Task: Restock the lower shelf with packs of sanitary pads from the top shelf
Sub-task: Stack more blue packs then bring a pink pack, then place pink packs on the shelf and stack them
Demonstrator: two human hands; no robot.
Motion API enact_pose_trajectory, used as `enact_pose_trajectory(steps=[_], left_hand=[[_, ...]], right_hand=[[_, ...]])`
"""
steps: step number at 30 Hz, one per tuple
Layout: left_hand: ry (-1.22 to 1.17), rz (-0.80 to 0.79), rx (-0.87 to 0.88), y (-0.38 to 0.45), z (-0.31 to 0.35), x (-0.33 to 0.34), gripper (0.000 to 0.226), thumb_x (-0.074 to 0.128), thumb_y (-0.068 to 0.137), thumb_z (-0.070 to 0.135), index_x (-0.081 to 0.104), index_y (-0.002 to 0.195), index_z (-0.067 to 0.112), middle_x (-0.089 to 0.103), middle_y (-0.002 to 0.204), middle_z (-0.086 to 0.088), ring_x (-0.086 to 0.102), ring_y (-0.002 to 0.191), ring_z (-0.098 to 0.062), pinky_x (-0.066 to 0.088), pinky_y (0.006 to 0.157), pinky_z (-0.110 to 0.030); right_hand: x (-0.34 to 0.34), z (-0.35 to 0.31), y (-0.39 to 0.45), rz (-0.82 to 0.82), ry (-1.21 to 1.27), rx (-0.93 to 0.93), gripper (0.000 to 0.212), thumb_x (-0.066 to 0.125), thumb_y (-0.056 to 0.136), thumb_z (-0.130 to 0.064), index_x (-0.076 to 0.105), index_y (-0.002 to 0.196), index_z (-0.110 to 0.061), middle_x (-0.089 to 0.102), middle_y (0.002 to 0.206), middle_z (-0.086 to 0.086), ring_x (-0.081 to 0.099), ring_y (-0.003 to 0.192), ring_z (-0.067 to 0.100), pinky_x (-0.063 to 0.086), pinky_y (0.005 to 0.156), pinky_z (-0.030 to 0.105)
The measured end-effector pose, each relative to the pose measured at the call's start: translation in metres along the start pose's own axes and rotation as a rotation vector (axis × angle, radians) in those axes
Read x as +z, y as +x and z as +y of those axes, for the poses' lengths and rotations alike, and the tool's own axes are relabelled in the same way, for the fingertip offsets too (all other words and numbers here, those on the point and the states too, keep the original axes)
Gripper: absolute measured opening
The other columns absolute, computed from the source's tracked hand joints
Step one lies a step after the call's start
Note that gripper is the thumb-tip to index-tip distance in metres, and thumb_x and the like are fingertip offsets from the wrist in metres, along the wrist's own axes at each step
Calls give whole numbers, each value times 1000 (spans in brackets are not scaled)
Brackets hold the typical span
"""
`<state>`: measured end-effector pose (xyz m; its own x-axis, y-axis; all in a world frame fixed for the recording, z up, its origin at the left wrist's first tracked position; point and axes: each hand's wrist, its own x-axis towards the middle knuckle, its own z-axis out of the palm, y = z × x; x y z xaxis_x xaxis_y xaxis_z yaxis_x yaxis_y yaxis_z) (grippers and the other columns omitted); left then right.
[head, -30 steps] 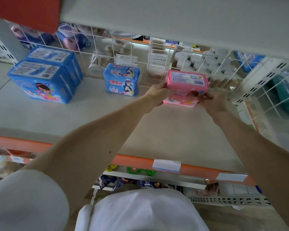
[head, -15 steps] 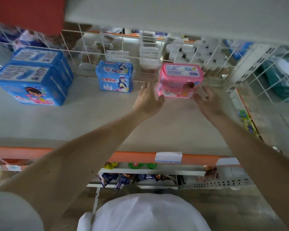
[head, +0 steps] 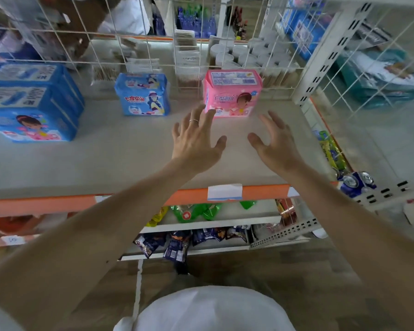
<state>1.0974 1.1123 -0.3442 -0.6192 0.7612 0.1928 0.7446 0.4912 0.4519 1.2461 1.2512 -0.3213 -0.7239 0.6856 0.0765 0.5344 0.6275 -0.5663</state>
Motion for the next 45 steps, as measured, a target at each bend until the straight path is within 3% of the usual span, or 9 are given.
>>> enact_pose_trajectory(steps=[7,11,17,21,25,31,35,40,45], left_hand=[[84,81,-2,-51,34,-20,70,49,91,58,27,149,26,21,161,-2,28,144,-30,28,114,-59],[131,82,11,-91,63,-28,71,45,90,60,28,150,24,20,163,-4,25,146,-31,27,115,-58],[176,165,-24,-163,93,-50,70,39,88,62,38,147,24,28,161,-1,29,145,-32,30,112,-60],[189,196,-27,-200,100,-70,68,43,90,60,38,147,24,26,162,0,27,146,-32,29,113,-60],[161,237,-55,-221,111,-90,67,44,90,59,40,147,23,28,162,0,30,145,-31,32,111,-59],[152,315,97,-221,134,-106,65,51,90,55,48,143,17,38,156,-4,39,140,-31,34,109,-56],[133,328,171,-211,149,-128,65,51,89,55,47,143,19,40,154,-3,42,137,-29,35,110,-54],[47,496,296,-199,171,-165,61,56,89,46,51,141,13,47,148,-4,48,134,-24,42,106,-46],[-15,584,355,-193,197,-186,59,55,89,43,52,140,14,47,149,1,45,137,-17,39,109,-45]], right_hand=[[-20,9,-51,-44,16,-141,73,47,97,-56,21,159,-26,9,168,3,8,154,25,14,121,50],[-40,17,-89,-54,4,-190,78,42,92,-64,24,158,-26,10,168,-1,4,155,24,10,122,49],[-53,13,-128,-70,10,-284,77,42,90,-66,30,156,-29,16,167,-3,0,155,23,8,124,53],[-57,2,-156,-124,33,-390,79,41,90,-65,25,157,-27,10,168,1,-2,155,25,7,123,56],[-75,-14,-170,-23,113,-429,83,36,87,-70,26,157,-26,7,169,0,-1,155,22,7,123,53],[-106,-27,-186,47,85,-513,78,43,91,-63,23,158,-29,7,168,-2,0,155,21,6,120,47],[-127,-38,-179,238,94,-579,78,48,93,-57,25,158,-20,20,166,2,11,155,25,17,123,53],[-163,-58,-184,458,158,-682,70,43,97,-59,43,149,-12,28,163,7,11,154,30,17,120,60],[-200,-74,-194,551,165,-670,67,37,97,-63,45,146,-19,31,162,5,13,153,30,19,116,65]])
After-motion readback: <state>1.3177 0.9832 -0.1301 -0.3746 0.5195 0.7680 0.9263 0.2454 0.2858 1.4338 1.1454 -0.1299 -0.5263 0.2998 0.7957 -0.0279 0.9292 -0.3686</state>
